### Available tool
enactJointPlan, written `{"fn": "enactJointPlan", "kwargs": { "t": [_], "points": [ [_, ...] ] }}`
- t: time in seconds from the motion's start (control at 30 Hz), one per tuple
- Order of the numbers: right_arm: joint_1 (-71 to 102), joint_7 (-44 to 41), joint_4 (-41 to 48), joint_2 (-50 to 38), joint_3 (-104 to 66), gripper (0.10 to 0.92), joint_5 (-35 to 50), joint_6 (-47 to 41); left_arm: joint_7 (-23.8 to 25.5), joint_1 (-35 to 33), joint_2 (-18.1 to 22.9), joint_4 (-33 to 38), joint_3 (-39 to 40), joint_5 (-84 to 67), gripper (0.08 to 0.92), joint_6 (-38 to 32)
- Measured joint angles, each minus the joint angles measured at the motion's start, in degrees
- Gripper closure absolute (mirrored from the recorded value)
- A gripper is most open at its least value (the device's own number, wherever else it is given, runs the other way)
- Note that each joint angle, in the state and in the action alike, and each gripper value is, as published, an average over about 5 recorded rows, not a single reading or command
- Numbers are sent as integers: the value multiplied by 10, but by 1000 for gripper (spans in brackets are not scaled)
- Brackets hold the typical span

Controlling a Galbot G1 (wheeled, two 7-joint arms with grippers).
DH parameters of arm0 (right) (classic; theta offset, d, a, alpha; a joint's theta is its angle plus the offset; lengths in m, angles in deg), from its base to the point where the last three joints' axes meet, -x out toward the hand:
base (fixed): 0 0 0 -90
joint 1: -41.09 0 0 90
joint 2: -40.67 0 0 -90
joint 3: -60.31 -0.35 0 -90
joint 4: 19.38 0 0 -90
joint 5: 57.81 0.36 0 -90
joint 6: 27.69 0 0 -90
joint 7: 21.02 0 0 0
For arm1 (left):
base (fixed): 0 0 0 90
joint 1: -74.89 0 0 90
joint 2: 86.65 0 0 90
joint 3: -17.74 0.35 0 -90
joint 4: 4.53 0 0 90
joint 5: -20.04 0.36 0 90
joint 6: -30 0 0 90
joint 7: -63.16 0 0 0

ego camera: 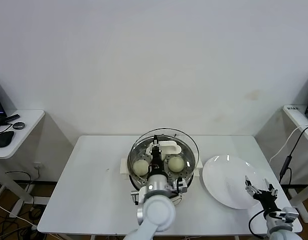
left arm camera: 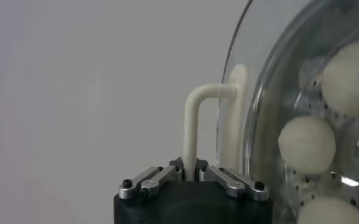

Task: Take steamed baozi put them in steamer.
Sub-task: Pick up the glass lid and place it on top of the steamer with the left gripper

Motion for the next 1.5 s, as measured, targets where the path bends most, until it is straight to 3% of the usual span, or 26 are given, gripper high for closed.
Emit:
{"fn": "enactJointPlan", "kwargs": {
  "t": [0.4, 1.5],
  "points": [
    [-4, 1, 6, 2, 2, 203, -4, -2, -4, 8, 3, -44, 4, 14, 829, 0],
    [-10, 2, 18, 7, 11, 203, -11, 5, -6, -17, 4, -32, -4, 24, 829, 0]
  ]
}}
